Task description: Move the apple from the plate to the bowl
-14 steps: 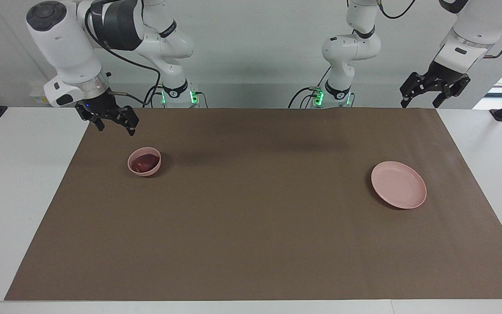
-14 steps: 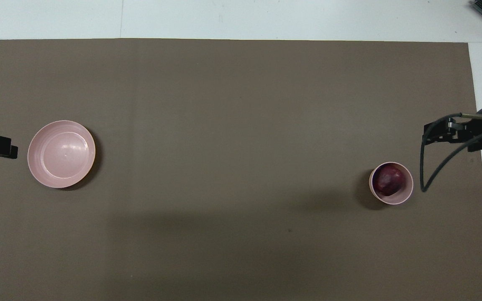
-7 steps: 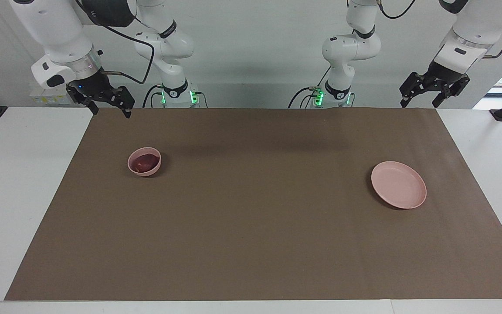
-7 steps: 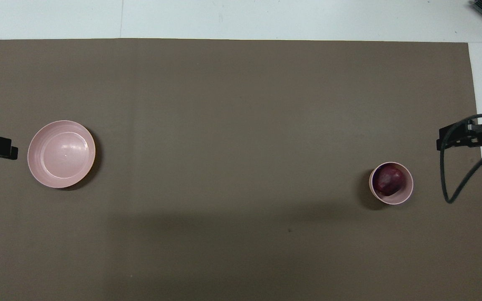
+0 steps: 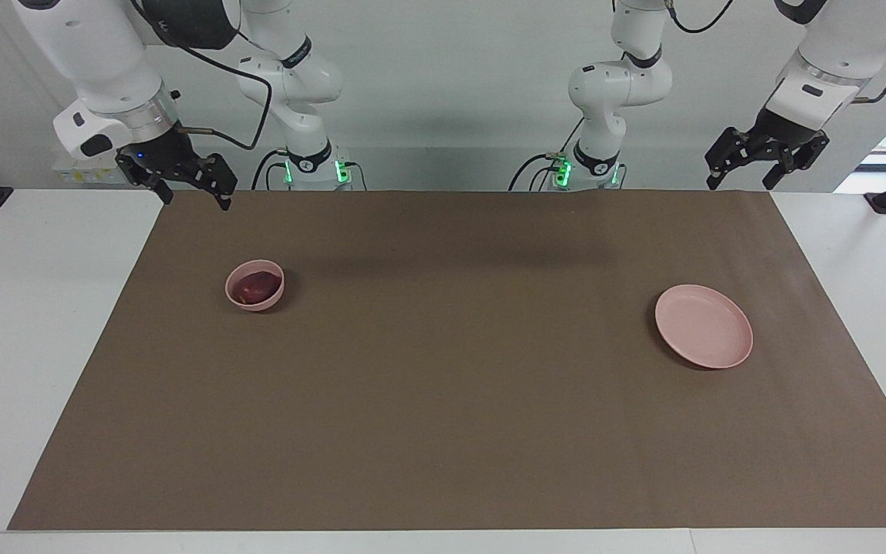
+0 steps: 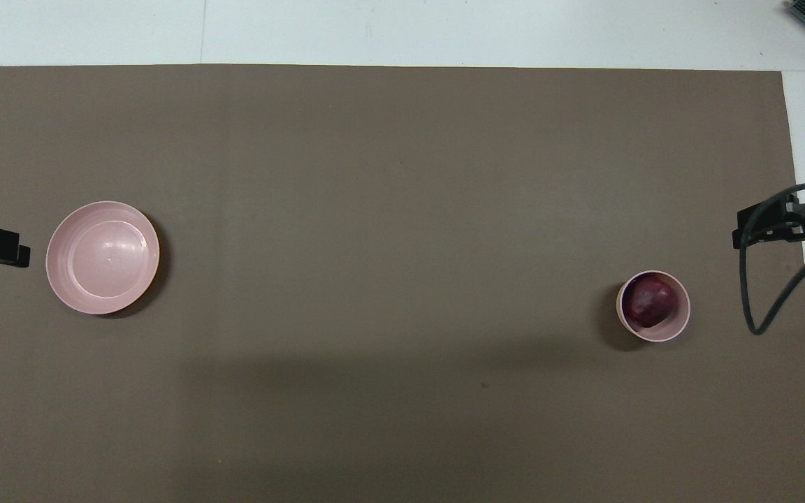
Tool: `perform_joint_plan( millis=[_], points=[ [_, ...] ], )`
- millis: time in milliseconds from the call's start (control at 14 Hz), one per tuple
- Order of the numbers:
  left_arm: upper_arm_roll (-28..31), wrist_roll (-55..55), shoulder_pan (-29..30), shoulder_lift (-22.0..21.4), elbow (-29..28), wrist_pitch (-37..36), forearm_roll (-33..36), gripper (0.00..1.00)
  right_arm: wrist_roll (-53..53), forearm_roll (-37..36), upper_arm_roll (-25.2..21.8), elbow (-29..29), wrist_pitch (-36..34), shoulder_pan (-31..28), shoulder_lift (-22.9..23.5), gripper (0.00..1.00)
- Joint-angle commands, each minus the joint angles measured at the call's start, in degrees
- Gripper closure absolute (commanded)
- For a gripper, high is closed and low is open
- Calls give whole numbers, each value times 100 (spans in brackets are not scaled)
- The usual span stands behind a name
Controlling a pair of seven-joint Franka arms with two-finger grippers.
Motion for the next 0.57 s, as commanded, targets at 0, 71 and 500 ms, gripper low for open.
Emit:
perform_joint_plan(
  millis=[0, 71, 500],
  points=[
    [-22, 21, 51, -136, -157, -27, 22, 0, -148, 94, 20, 126, -78, -24, 60, 0],
    [-22, 21, 51, -136, -166, -27, 22, 0, -121, 94, 20, 126, -70, -15, 60, 0],
    [-22, 65, 69, -232, -324, -27, 22, 0, -112, 50, -59, 109, -9, -129, 60, 0]
  ],
)
